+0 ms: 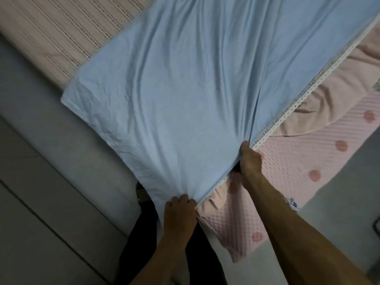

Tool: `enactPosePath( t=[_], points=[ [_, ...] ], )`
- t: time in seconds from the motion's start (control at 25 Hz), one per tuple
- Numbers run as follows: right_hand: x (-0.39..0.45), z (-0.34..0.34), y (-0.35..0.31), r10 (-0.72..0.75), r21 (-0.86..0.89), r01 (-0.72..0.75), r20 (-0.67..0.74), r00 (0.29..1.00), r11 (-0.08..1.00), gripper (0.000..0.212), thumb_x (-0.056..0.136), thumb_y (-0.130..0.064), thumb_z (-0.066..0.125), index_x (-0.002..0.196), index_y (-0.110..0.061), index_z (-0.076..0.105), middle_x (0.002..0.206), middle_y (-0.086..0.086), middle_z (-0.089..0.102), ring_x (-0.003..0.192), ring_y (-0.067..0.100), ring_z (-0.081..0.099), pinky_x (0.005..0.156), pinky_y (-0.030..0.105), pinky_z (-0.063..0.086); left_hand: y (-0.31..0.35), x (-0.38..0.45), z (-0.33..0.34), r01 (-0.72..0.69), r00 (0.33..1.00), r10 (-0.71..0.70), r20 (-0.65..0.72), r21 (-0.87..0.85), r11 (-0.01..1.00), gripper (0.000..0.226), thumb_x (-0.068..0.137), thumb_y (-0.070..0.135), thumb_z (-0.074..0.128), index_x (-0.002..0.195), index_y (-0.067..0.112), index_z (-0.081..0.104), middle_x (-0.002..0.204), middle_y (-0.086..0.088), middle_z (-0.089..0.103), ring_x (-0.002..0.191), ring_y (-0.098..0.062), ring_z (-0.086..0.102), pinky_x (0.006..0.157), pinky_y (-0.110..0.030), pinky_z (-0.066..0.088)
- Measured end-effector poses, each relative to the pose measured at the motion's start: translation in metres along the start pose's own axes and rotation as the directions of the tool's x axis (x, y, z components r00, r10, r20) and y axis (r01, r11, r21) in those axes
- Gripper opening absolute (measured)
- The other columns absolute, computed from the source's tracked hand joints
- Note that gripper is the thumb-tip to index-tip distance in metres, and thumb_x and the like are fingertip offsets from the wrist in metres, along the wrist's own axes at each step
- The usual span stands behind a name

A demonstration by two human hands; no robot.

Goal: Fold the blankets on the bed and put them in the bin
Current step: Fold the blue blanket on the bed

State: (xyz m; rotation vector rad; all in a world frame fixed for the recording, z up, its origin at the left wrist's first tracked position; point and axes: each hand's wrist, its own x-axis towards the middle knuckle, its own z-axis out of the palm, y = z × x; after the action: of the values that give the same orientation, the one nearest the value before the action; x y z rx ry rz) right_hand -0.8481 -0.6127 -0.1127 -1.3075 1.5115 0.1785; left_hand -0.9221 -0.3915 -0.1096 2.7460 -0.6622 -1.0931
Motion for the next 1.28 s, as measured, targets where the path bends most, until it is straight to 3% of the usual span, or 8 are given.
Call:
enactPosePath(
  t=[0.12, 0.2, 0.32, 0.48, 0.64, 0.88, 1.12, 1.28],
  points=[
    [0.011, -0.001, -0.002, -0.039, -0.094, 0.044, 0.051, 0.998, 0.995, 0.052, 0.081, -0.06, 0.047, 0.069, -0.01, 0.059, 0.096, 0.019, 0.07, 0.094, 0.037, 0.067, 0.089, 0.054, 0.053, 0.007, 0.006, 0.008, 0.015, 1.0, -0.015, 0.015, -0.004, 1.0, 0.014, 0.056, 0.026, 0.055, 0.068, 0.02, 0.057, 0.079, -0.006, 0.057, 0.064, -0.031, 0.055, 0.053, -0.037, 0.041],
    [0.007, -0.003, -0.009, -0.049, -0.167, 0.064, 0.091, 0.995, 0.984, 0.04, 0.078, -0.047, 0.056, 0.07, -0.009, 0.059, 0.086, 0.015, 0.069, 0.086, 0.034, 0.067, 0.085, 0.052, 0.055, 0.003, 0.009, 0.002, 0.061, 0.99, -0.061, 0.128, 0.0, 0.998, 0.013, 0.072, 0.028, 0.053, 0.084, 0.021, 0.052, 0.1, -0.006, 0.055, 0.088, -0.031, 0.056, 0.07, -0.038, 0.043],
    [-0.022, -0.019, -0.031, -0.088, -0.201, 0.104, 0.088, 0.992, 0.974, 0.029, 0.066, -0.033, 0.064, 0.085, -0.012, 0.066, 0.086, 0.01, 0.07, 0.087, 0.036, 0.068, 0.08, 0.051, 0.057, -0.007, 0.005, -0.034, 0.109, 0.971, -0.083, 0.225, -0.108, 0.988, 0.026, 0.081, 0.049, 0.045, 0.095, 0.028, 0.05, 0.112, -0.002, 0.059, 0.104, -0.022, 0.057, 0.077, -0.026, 0.043],
    [-0.105, -0.053, -0.108, -0.237, -0.001, 0.239, 0.109, 0.965, 0.971, 0.048, 0.087, -0.031, 0.066, 0.131, -0.019, 0.051, 0.125, 0.002, 0.057, 0.107, 0.025, 0.059, 0.093, 0.042, 0.05, 0.012, -0.014, -0.145, 0.095, 0.994, -0.105, -0.031, -0.226, 0.97, 0.043, 0.091, 0.05, 0.046, 0.132, 0.036, 0.045, 0.129, 0.005, 0.053, 0.118, -0.018, 0.049, 0.094, -0.03, 0.041],
    [-0.197, -0.104, -0.179, -0.494, 0.032, 0.502, 0.246, 0.834, 0.864, 0.047, 0.096, -0.026, 0.059, 0.141, -0.025, 0.047, 0.14, -0.004, 0.047, 0.124, 0.013, 0.046, 0.096, 0.025, 0.036, 0.065, -0.033, -0.257, -0.121, 0.957, 0.005, -0.289, -0.385, 0.915, 0.058, 0.095, 0.047, 0.048, 0.148, 0.036, 0.028, 0.145, 0.006, 0.043, 0.131, -0.017, 0.04, 0.106, -0.033, 0.037],
    [-0.275, -0.22, -0.227, -0.656, 0.024, 0.665, 0.195, 0.729, 0.747, 0.052, 0.094, -0.037, 0.061, 0.143, -0.036, 0.042, 0.152, -0.003, 0.038, 0.124, 0.018, 0.048, 0.097, 0.032, 0.041, 0.156, -0.086, -0.356, -0.323, 0.883, 0.133, -0.45, -0.377, 0.868, 0.066, 0.097, 0.046, 0.048, 0.152, 0.037, 0.014, 0.157, 0.003, 0.026, 0.142, -0.019, 0.026, 0.113, -0.035, 0.028],
    [-0.262, -0.353, -0.234, -0.765, 0.047, 0.765, 0.104, 0.635, 0.642, 0.055, 0.093, -0.036, 0.061, 0.144, -0.033, 0.04, 0.153, -0.005, 0.037, 0.134, 0.02, 0.042, 0.105, 0.034, 0.038, 0.273, -0.118, -0.368, -0.359, 0.831, 0.166, -0.531, -0.283, 0.89, 0.07, 0.096, 0.045, 0.049, 0.154, 0.033, 0.011, 0.157, 0.003, 0.026, 0.141, -0.021, 0.027, 0.113, -0.037, 0.028],
    [-0.206, -0.457, -0.207, -0.809, -0.09, 0.819, 0.127, 0.573, 0.566, 0.055, 0.092, -0.034, 0.062, 0.143, -0.029, 0.043, 0.15, -0.007, 0.043, 0.133, 0.016, 0.043, 0.109, 0.032, 0.035, 0.374, -0.117, -0.33, -0.283, 0.833, 0.098, -0.545, -0.268, 0.921, 0.073, 0.095, 0.041, 0.051, 0.154, 0.032, 0.009, 0.158, 0.002, 0.025, 0.14, -0.024, 0.027, 0.112, -0.04, 0.029]
  ],
)
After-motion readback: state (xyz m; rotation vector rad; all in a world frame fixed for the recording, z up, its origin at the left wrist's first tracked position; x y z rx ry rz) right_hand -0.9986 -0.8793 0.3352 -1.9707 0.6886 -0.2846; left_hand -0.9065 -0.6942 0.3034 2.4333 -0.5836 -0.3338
